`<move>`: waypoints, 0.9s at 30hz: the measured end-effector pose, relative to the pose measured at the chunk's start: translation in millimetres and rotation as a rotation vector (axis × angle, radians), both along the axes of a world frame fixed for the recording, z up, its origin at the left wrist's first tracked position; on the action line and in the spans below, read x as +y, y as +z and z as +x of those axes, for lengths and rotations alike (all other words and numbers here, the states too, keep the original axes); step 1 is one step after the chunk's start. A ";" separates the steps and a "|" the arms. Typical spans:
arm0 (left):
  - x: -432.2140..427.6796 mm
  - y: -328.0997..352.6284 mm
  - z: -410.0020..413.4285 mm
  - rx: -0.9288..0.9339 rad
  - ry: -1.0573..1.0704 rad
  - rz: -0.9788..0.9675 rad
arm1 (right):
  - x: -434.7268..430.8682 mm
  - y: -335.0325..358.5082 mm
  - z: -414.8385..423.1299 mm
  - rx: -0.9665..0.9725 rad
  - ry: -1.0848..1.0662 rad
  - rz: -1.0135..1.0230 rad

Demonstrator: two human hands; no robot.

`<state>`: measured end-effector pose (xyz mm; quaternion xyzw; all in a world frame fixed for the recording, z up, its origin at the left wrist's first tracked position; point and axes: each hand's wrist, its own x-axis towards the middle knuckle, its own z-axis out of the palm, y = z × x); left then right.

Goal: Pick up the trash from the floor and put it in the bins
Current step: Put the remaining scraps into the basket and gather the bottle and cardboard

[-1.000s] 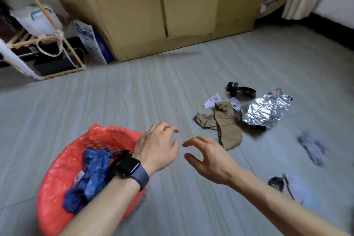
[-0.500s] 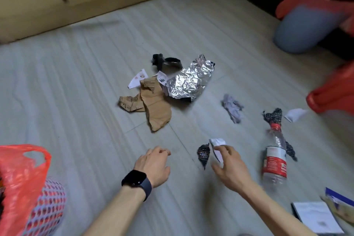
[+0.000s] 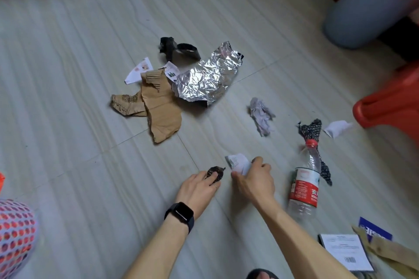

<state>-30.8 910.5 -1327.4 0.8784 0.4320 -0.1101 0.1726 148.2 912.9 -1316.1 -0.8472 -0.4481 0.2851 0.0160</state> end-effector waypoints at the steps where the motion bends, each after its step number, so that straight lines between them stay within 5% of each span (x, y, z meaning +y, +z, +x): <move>1: -3.0 -5.1 -3.9 0.007 0.012 0.032 | 0.2 -2.3 -1.3 0.006 0.031 0.012; 5: -2.6 -0.1 -14.3 0.037 0.028 0.050 | -8.2 -6.4 -3.0 0.044 0.094 0.102; 11: -0.5 31.5 -20.5 -0.043 0.215 -0.091 | -72.2 2.9 8.9 0.320 -0.146 0.218; 21: -0.9 15.4 -28.4 0.086 0.254 -0.136 | -163.1 10.1 53.3 0.233 -0.559 0.179; 27: -5.3 16.9 -28.1 0.149 0.238 -0.119 | -135.4 -7.7 51.6 0.189 -0.549 0.136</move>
